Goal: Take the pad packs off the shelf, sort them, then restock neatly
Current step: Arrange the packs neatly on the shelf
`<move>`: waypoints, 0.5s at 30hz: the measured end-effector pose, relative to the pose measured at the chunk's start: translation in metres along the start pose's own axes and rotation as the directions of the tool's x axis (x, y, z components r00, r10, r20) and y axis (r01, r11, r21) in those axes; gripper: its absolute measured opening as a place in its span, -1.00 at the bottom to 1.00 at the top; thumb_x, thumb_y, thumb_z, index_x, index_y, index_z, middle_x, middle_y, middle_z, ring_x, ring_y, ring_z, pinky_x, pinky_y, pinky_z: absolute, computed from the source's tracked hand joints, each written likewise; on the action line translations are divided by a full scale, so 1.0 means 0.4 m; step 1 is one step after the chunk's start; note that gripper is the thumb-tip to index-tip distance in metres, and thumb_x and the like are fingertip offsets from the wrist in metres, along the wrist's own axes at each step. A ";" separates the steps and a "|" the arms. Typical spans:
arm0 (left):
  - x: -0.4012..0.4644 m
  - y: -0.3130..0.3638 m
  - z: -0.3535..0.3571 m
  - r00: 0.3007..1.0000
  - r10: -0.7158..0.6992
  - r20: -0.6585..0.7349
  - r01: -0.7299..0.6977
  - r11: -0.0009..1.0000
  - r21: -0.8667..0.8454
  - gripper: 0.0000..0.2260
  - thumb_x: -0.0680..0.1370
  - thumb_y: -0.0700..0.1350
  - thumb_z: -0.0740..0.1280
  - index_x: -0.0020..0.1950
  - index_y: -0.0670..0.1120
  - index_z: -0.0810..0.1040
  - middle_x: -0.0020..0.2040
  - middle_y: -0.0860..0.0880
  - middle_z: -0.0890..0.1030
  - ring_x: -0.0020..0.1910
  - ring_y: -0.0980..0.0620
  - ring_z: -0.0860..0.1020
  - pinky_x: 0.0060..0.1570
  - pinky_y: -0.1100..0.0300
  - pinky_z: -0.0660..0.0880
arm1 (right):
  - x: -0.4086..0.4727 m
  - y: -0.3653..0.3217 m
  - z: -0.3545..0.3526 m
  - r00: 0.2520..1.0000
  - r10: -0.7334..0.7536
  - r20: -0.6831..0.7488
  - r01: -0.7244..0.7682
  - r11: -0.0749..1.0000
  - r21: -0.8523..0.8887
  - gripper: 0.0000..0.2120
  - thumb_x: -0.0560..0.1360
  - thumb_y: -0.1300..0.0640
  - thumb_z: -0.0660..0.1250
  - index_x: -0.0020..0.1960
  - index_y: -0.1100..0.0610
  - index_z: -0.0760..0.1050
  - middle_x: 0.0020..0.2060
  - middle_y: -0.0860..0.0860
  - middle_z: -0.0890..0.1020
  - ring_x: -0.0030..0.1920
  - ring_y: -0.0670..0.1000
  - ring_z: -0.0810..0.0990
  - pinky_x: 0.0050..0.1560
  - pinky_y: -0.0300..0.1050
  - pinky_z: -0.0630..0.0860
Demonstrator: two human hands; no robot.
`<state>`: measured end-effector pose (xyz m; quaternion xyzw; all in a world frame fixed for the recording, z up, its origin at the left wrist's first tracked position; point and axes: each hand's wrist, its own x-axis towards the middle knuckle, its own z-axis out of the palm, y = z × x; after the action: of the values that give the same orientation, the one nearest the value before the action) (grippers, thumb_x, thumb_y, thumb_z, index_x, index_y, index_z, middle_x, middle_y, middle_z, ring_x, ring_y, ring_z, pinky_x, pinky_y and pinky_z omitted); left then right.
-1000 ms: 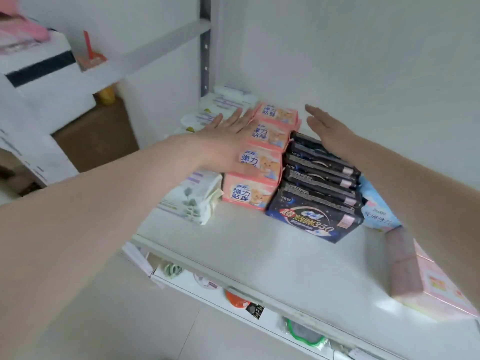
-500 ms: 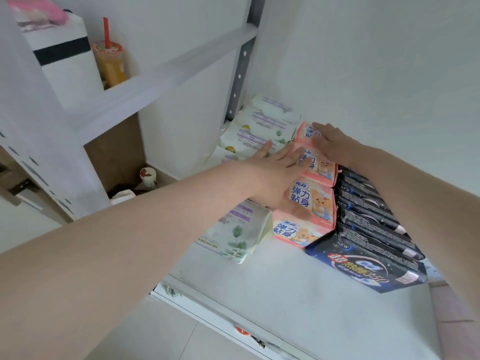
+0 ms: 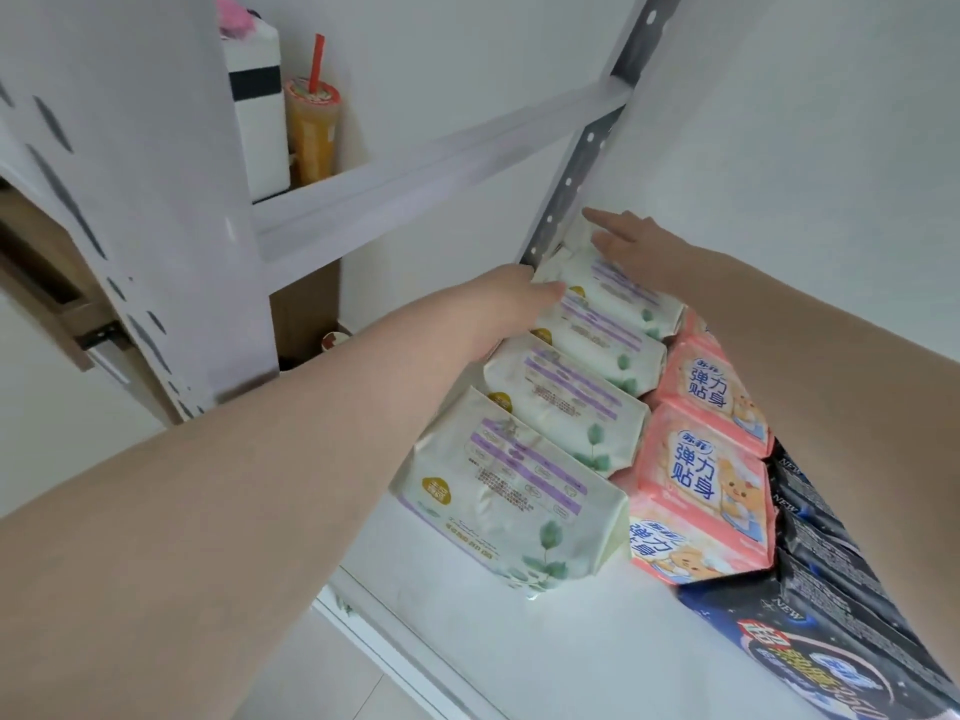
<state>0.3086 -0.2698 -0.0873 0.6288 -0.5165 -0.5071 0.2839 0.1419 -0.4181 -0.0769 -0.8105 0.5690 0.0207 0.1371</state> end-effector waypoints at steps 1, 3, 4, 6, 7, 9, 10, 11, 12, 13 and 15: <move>0.004 -0.004 -0.001 1.000 -0.002 0.019 0.002 0.999 -0.046 -0.51 0.64 0.07 0.15 0.54 -0.04 0.19 0.45 -0.03 0.33 0.34 -0.04 0.39 0.15 0.25 0.34 | 0.011 -0.003 0.005 1.000 -0.003 -0.003 0.003 0.999 -0.033 -0.55 0.66 -0.11 -0.03 0.55 -0.17 0.09 0.55 0.13 0.12 0.55 0.18 -0.01 0.51 0.21 -0.06; 0.012 -0.012 0.001 0.999 0.006 0.050 -0.001 0.995 -0.096 -0.53 0.63 0.08 0.14 0.53 -0.01 0.22 0.46 -0.03 0.33 0.35 -0.05 0.39 0.32 0.11 0.38 | 0.030 -0.008 0.012 1.000 -0.017 -0.018 0.015 0.992 -0.124 -0.55 0.66 -0.11 -0.03 0.54 -0.14 0.13 0.51 0.15 0.21 0.52 0.21 0.08 0.49 0.21 0.02; 0.015 -0.016 0.004 0.998 0.012 0.059 -0.006 0.995 -0.101 -0.55 0.64 0.07 0.13 0.52 -0.02 0.24 0.46 -0.04 0.34 0.35 -0.06 0.39 0.34 0.04 0.38 | 0.036 -0.009 0.014 0.999 -0.023 -0.023 0.019 0.989 -0.149 -0.56 0.66 -0.10 -0.03 0.53 -0.11 0.17 0.48 0.16 0.25 0.49 0.22 0.12 0.47 0.20 0.06; 0.022 -0.023 0.011 0.997 0.015 0.073 -0.007 0.994 -0.106 -0.60 0.66 0.01 0.11 0.48 -0.05 0.31 0.42 -0.08 0.40 0.32 -0.09 0.43 0.32 0.00 0.41 | 0.040 -0.006 0.019 0.999 -0.050 -0.018 0.048 0.991 -0.123 -0.59 0.66 -0.06 -0.01 0.46 -0.01 0.31 0.39 0.18 0.36 0.42 0.22 0.25 0.43 0.14 0.16; 0.023 -0.025 0.013 0.997 0.008 0.081 0.001 0.993 -0.115 -0.62 0.66 -0.02 0.10 0.46 -0.07 0.33 0.39 -0.09 0.43 0.31 -0.11 0.45 0.30 0.00 0.42 | 0.040 -0.005 0.022 0.998 -0.061 -0.017 0.060 0.994 -0.097 -0.60 0.66 -0.04 0.00 0.38 0.08 0.39 0.31 0.19 0.42 0.35 0.21 0.34 0.38 0.12 0.24; 0.021 -0.027 0.014 0.997 -0.001 0.078 0.013 0.988 -0.156 -0.65 0.66 -0.05 0.10 0.43 -0.09 0.38 0.34 -0.11 0.48 0.27 -0.12 0.49 0.27 -0.01 0.45 | 0.037 -0.001 0.026 0.997 -0.071 -0.024 0.069 0.995 -0.071 -0.63 0.66 0.00 0.02 0.24 0.19 0.46 0.19 0.22 0.48 0.21 0.22 0.43 0.27 0.13 0.35; 0.019 -0.027 0.014 0.997 0.000 0.073 0.014 0.981 -0.193 -0.67 0.66 -0.06 0.11 0.40 -0.09 0.41 0.30 -0.11 0.51 0.24 -0.13 0.51 0.25 -0.01 0.47 | 0.034 0.001 0.026 0.997 -0.071 -0.020 0.069 0.995 -0.067 -0.63 0.66 0.02 0.02 0.23 0.21 0.46 0.20 0.22 0.48 0.21 0.22 0.43 0.27 0.13 0.34; 0.017 -0.025 0.014 0.997 -0.004 0.072 0.021 0.973 -0.231 -0.68 0.66 -0.05 0.13 0.38 -0.08 0.42 0.27 -0.11 0.53 0.21 -0.13 0.53 0.23 0.00 0.49 | 0.032 0.003 0.025 0.996 -0.087 -0.014 0.086 0.993 -0.082 -0.63 0.67 0.04 0.01 0.29 0.21 0.45 0.26 0.20 0.47 0.27 0.21 0.39 0.31 0.10 0.30; 0.017 -0.024 0.013 0.998 -0.011 0.069 0.029 0.965 -0.260 -0.68 0.65 -0.03 0.14 0.37 -0.07 0.43 0.24 -0.10 0.55 0.19 -0.12 0.55 0.21 0.01 0.50 | 0.029 0.001 0.023 0.994 -0.109 -0.016 0.106 0.988 -0.112 -0.62 0.67 0.04 0.00 0.36 0.17 0.42 0.36 0.16 0.42 0.37 0.18 0.32 0.38 0.06 0.23; 0.016 -0.022 0.011 0.997 -0.033 0.065 0.050 0.957 -0.287 -0.67 0.64 0.00 0.16 0.36 -0.08 0.44 0.21 -0.09 0.56 0.17 -0.12 0.56 0.19 0.02 0.51 | 0.025 -0.002 0.023 0.992 -0.124 -0.032 0.118 0.985 -0.129 -0.61 0.67 0.01 0.00 0.41 0.09 0.38 0.44 0.13 0.33 0.46 0.14 0.22 0.45 0.05 0.16; 0.013 -0.021 0.007 0.994 -0.094 0.058 0.108 0.936 -0.336 -0.64 0.62 0.06 0.19 0.33 -0.11 0.46 0.16 -0.11 0.59 0.11 -0.12 0.59 0.15 0.03 0.53 | 0.023 -0.012 0.029 0.990 -0.131 -0.056 0.123 0.983 -0.133 -0.58 0.65 -0.12 0.00 0.44 -0.04 0.35 0.51 0.16 0.19 0.54 0.11 0.08 0.48 0.14 0.09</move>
<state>0.3089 -0.2717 -0.0975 0.5859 -0.3945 -0.6149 0.3508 0.1510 -0.4221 -0.0887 -0.8526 0.5177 0.0224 0.0669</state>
